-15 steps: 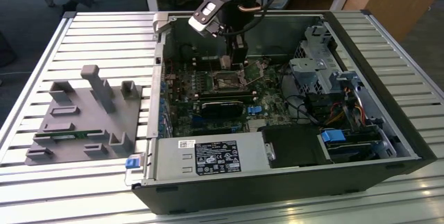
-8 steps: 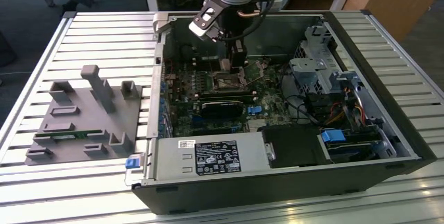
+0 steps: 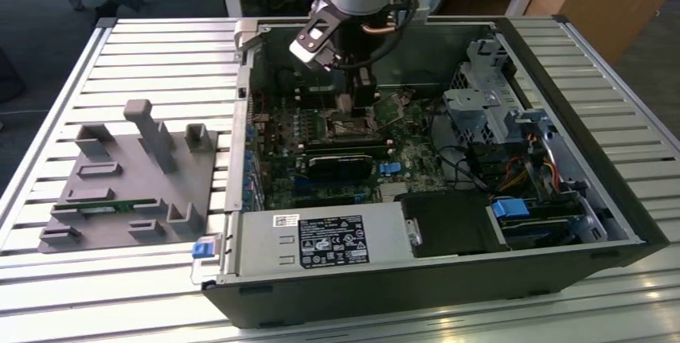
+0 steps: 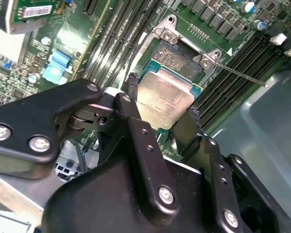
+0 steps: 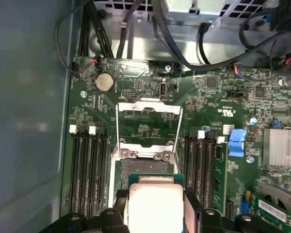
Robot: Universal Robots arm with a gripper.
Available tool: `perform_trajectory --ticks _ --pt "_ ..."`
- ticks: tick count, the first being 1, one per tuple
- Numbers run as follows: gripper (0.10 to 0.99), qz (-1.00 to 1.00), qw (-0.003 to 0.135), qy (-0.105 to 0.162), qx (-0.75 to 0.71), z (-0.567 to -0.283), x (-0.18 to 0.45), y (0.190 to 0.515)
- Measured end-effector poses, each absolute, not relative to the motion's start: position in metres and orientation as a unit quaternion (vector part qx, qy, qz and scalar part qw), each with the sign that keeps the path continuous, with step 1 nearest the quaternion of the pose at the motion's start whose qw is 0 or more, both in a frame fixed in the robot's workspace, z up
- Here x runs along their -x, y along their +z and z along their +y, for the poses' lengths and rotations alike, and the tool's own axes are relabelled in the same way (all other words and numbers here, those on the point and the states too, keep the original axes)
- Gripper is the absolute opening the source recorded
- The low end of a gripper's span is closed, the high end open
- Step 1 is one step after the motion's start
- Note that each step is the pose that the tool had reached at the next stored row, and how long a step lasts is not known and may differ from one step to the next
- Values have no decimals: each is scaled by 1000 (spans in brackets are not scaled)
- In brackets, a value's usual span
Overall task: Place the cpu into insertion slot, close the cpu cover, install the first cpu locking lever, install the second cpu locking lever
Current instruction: 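Place the cpu into insertion slot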
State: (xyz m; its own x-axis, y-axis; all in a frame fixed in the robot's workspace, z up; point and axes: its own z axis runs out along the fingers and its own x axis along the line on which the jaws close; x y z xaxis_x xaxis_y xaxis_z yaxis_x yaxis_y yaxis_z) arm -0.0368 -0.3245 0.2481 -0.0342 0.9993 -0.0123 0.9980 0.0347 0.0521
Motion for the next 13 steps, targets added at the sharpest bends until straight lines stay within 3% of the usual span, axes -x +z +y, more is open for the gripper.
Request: perform_trajectory --ticks 13 --pt "537 719 24 16 -695 -314 40 225"
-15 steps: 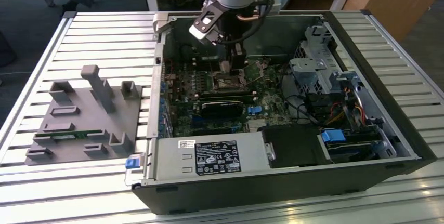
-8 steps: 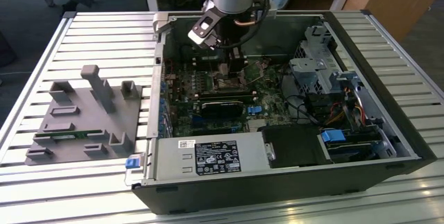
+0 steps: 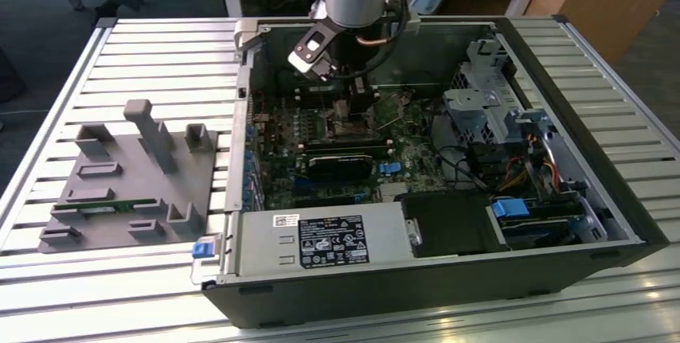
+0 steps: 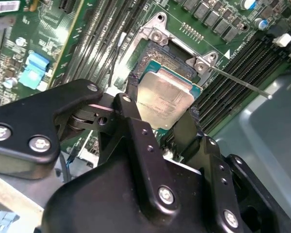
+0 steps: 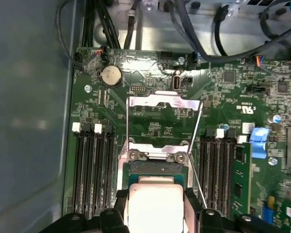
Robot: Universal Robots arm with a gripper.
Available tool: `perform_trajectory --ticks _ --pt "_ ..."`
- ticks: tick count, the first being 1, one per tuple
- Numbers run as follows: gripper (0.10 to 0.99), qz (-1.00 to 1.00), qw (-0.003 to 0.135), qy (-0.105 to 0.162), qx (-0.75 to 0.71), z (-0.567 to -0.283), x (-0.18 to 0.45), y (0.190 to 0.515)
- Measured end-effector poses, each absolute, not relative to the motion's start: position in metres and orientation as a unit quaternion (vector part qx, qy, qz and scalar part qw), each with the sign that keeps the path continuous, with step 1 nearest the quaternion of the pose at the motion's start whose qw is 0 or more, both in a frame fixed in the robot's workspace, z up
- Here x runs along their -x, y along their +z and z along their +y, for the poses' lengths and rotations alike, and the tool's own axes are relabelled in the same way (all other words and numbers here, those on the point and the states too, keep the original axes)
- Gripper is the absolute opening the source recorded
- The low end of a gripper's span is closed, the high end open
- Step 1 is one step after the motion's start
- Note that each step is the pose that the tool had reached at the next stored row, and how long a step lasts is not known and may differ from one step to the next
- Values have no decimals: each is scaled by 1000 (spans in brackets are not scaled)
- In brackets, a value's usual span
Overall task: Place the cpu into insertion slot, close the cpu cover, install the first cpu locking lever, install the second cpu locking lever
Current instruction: 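Place the cpu into insertion slot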
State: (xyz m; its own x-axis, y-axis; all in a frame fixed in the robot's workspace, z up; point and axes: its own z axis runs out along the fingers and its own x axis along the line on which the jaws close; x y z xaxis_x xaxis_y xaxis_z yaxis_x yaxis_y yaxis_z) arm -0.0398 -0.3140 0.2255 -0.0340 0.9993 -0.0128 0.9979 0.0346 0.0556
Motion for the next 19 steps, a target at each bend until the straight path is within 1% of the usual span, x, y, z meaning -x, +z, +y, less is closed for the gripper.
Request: perform_trajectory --ticks 19 --pt "537 718 26 13 -695 -314 40 206"
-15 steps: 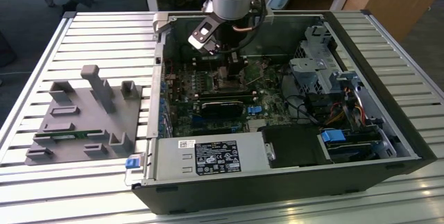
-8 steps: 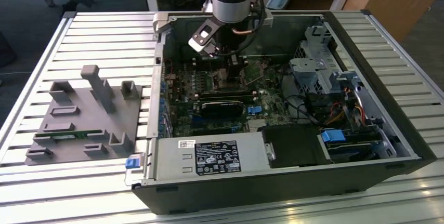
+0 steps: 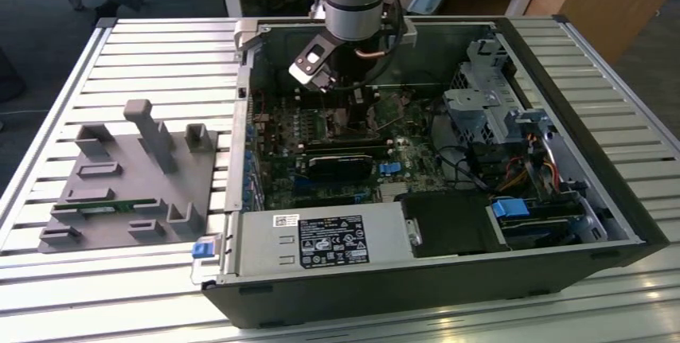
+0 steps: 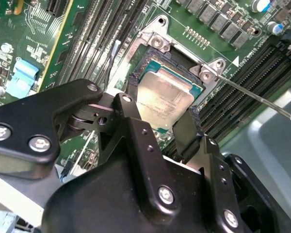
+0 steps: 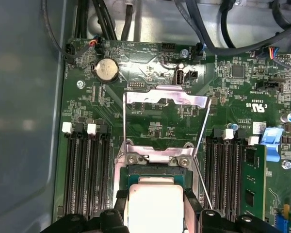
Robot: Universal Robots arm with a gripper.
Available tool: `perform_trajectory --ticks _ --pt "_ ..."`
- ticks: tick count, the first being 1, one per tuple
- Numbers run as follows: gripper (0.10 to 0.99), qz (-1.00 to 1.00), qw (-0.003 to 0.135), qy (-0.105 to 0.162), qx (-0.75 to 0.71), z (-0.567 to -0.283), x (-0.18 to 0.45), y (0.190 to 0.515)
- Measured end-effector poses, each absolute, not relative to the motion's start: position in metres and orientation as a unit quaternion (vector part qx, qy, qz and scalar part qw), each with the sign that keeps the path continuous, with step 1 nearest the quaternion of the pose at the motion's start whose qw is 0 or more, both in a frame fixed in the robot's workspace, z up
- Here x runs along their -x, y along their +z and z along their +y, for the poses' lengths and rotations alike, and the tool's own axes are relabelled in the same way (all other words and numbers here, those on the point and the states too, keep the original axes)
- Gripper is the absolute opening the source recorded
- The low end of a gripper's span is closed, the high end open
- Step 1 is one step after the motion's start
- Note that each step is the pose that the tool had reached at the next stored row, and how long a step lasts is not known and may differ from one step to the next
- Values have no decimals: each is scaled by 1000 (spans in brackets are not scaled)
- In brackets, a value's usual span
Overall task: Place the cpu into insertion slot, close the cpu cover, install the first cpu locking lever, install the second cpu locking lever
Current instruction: 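Place the cpu into insertion slot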
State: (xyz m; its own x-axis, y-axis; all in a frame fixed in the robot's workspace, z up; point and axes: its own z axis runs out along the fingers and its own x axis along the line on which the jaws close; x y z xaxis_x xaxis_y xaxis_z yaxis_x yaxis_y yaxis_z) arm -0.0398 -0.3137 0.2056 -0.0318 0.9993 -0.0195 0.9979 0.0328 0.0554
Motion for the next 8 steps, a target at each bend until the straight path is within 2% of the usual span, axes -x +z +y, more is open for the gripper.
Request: perform_trajectory --ticks 8 --pt "537 713 27 13 -700 -314 39 201"
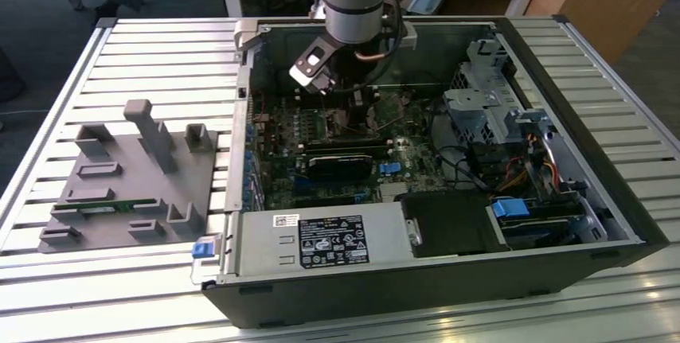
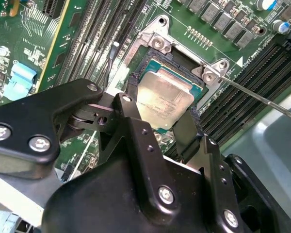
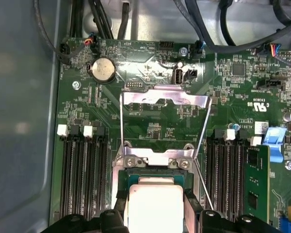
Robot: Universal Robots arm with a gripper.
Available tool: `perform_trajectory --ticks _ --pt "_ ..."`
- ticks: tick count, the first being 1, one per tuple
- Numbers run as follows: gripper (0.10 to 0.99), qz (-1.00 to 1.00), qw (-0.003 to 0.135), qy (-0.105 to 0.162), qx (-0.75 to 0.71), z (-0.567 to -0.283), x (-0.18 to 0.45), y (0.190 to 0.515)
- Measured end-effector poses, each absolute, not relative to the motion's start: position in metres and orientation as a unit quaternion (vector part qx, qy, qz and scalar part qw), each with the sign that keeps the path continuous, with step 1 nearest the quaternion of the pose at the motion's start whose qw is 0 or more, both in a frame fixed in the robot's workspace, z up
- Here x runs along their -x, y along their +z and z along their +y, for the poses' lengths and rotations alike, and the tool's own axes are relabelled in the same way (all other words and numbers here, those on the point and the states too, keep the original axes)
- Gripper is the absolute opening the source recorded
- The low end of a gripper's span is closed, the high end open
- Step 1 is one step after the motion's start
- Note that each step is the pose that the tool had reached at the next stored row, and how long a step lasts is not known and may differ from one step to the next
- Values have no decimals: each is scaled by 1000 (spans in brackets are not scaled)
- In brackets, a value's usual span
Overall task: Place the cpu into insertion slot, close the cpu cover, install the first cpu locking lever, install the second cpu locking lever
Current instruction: 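Place the cpu into insertion slot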
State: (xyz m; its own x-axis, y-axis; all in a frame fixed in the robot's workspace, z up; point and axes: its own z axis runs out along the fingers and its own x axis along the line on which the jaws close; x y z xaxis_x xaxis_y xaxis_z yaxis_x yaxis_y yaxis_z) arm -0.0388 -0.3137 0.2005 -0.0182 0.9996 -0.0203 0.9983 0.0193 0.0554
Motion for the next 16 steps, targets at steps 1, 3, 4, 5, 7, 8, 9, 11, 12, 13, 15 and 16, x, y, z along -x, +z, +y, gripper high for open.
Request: perform_trajectory --ticks 1,3,4,5,7,8,9,11,12,13,15,16 --pt "537 713 27 13 -700 -314 39 200" --pt "537 713 27 13 -700 -314 39 199" --pt "537 713 27 13 -700 -314 39 198" --pt "537 713 27 13 -700 -314 39 198" --pt "537 713 27 12 -700 -314 39 196" --pt "537 713 27 12 -700 -314 39 196" --pt "537 713 27 12 -700 -314 39 195" --pt "537 713 27 12 -700 -314 39 194" --pt "537 713 27 12 -700 -314 39 194" --pt "537 713 27 12 -700 -314 39 193" --pt "537 713 27 12 -700 -314 39 193" --pt "537 713 27 12 -700 -314 39 193"
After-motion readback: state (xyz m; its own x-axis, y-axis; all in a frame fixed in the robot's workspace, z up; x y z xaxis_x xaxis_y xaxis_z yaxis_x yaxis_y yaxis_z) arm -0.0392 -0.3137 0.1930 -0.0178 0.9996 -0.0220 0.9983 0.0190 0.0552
